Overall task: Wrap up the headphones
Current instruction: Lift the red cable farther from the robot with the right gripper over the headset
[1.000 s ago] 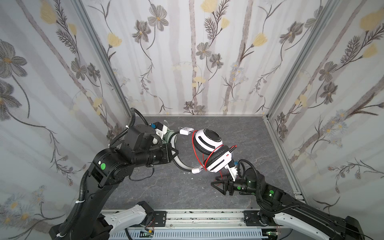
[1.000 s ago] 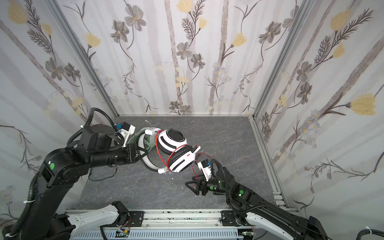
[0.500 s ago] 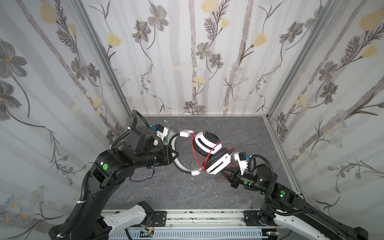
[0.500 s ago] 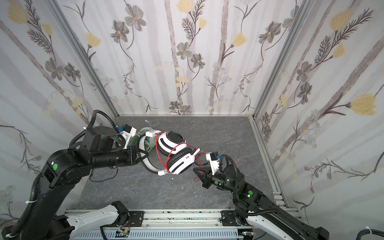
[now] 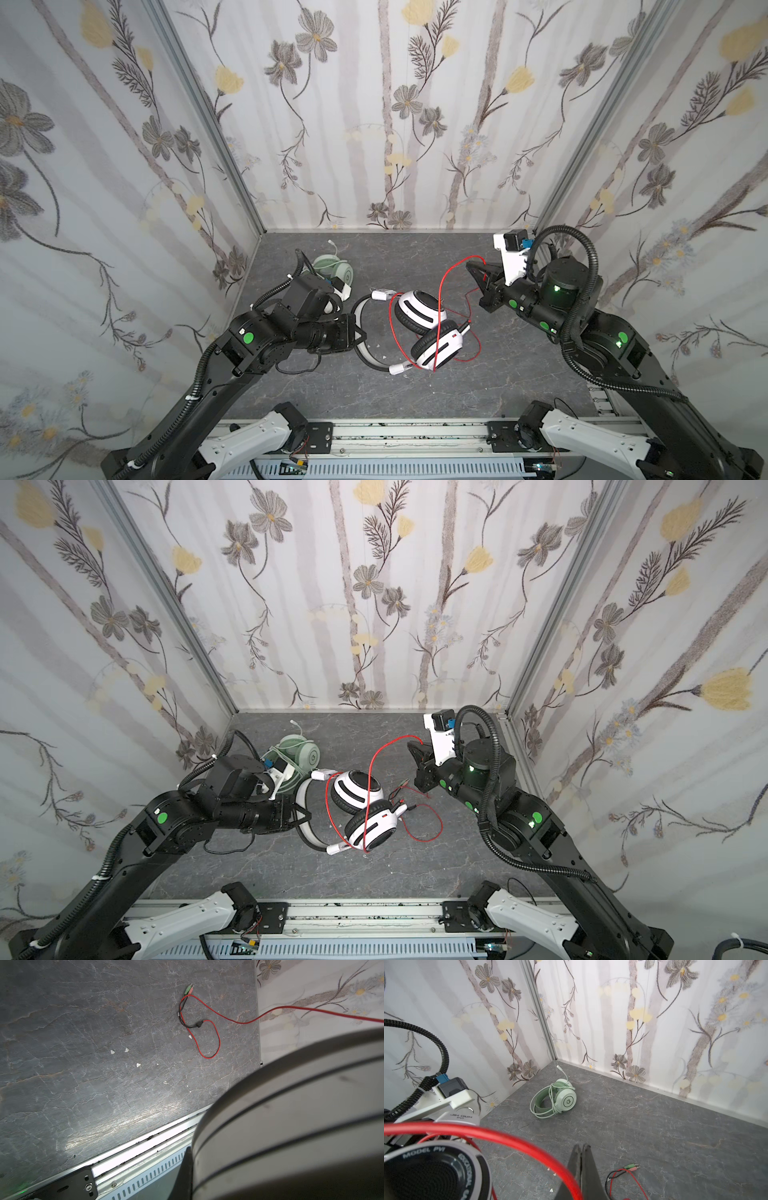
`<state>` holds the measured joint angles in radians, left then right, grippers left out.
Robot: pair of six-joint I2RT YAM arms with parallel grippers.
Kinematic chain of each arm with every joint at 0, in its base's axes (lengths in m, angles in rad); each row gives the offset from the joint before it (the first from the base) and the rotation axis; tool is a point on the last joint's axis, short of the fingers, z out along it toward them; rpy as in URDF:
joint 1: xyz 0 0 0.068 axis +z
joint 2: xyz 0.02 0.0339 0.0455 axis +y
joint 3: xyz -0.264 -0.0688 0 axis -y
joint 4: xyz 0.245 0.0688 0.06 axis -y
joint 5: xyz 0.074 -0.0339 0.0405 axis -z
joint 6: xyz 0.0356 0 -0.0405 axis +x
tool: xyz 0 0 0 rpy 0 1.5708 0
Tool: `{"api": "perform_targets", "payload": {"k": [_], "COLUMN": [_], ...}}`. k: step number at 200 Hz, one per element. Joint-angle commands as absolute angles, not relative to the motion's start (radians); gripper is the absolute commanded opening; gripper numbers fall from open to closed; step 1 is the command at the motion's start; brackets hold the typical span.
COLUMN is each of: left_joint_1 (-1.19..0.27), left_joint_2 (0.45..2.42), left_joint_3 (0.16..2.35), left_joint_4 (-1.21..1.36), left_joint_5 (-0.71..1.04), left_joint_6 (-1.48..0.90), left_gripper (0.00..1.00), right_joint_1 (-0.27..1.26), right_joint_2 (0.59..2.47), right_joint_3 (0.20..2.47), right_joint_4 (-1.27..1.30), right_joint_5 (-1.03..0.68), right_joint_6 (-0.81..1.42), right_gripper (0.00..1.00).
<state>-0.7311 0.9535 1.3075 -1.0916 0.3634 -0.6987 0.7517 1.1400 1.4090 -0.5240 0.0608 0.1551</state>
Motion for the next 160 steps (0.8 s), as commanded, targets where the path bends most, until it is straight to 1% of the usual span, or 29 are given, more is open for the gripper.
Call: {"api": "perform_targets", "payload": {"k": [1,25,51,56,75,94,119,140,160], "left_joint_1": [-0.741,-0.759,-0.782,-0.788,-0.799,-0.8,-0.799,-0.8,-0.796], "left_joint_2": [0.935,0.932,0.95,0.955,0.972,0.976,0.96,0.957,0.957], "left_joint_3": [1.284,1.266,1.261,1.263,1.27,1.273,1.275,1.292,1.325], "left_joint_4": [-0.993,-0.994,-1.016,-1.024,-1.064,-1.089,-1.078,-1.099,-1.119], "left_joint_5": [0.388,0.362,0.301,0.282,0.193,0.112,0.089,0.072,0.049], "left_joint_6": [-0.743,-0.751,-0.759,-0.76,-0.775,-0.793,-0.785,-0.78,-0.772], "left_gripper": [0.0,0.0,0.0,0.0,0.0,0.0,0.0,0.0,0.0], "right_joint_1": [0.755,0.771,0.822,0.863,0.93,0.965,0.976,0.982,1.031], "right_joint_2": [1.221,1.311,1.437,1.459,1.52,1.53,1.502,1.471,1.433], "right_joint_3": [1.541,1.692,1.887,1.922,2.012,2.025,1.987,1.965,1.94], "right_joint_4": [-0.563,-0.583,-0.666,-0.682,-0.722,-0.721,-0.708,-0.709,-0.722], "right_joint_5": [0.006,-0.052,-0.059,-0.051,-0.019,0.013,0.065,0.063,0.108], "right_joint_6": [0.069,0.044,0.002,-0.009,-0.049,-0.055,-0.056,-0.061,-0.08], "right_gripper": [0.0,0.0,0.0,0.0,0.0,0.0,0.0,0.0,0.0]}}
